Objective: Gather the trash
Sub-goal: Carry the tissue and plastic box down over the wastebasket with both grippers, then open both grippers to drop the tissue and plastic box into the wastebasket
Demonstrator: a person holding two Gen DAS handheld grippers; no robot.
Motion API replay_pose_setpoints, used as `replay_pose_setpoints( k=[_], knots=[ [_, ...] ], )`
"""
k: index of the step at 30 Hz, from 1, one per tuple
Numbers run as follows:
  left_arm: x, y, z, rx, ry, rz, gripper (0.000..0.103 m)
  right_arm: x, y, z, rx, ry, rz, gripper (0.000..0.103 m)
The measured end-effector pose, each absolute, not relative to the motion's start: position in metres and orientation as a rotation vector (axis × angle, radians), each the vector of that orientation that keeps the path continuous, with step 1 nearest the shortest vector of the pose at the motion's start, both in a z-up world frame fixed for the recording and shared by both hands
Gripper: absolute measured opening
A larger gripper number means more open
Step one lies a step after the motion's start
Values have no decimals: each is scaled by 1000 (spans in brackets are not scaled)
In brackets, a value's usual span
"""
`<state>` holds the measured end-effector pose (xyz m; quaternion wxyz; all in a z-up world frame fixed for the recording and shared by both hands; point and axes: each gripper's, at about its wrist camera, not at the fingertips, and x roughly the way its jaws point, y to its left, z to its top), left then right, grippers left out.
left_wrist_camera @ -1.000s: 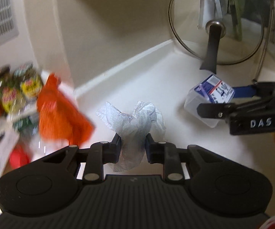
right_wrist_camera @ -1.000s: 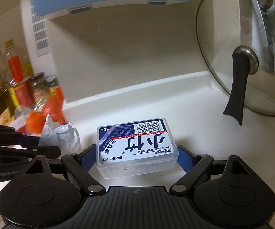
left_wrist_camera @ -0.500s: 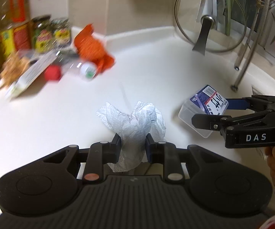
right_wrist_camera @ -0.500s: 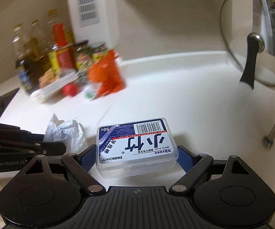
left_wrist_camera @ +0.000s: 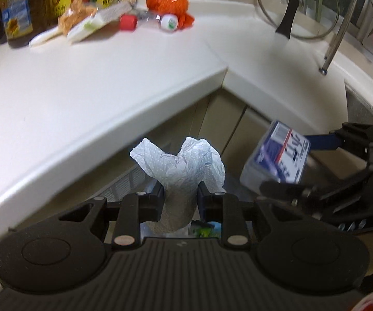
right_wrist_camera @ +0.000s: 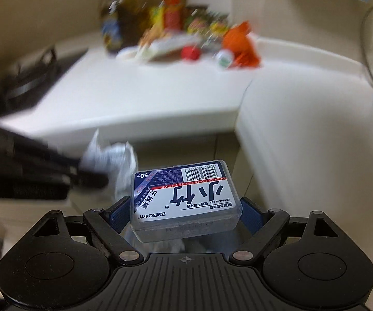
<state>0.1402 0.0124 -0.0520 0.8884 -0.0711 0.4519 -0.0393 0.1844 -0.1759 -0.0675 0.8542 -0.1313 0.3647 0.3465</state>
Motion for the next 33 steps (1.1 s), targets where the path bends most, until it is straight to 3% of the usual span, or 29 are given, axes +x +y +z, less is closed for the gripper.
replay_pose_setpoints(
  k=[17,33],
  knots=[
    [167,-8,-145,-203,1153,-62,23,222,-162,-181,-471,994,712,87],
    [198,-19,-180,-199,1242,-51,24,238,-155,-209,-437,1058,713,87]
  ],
)
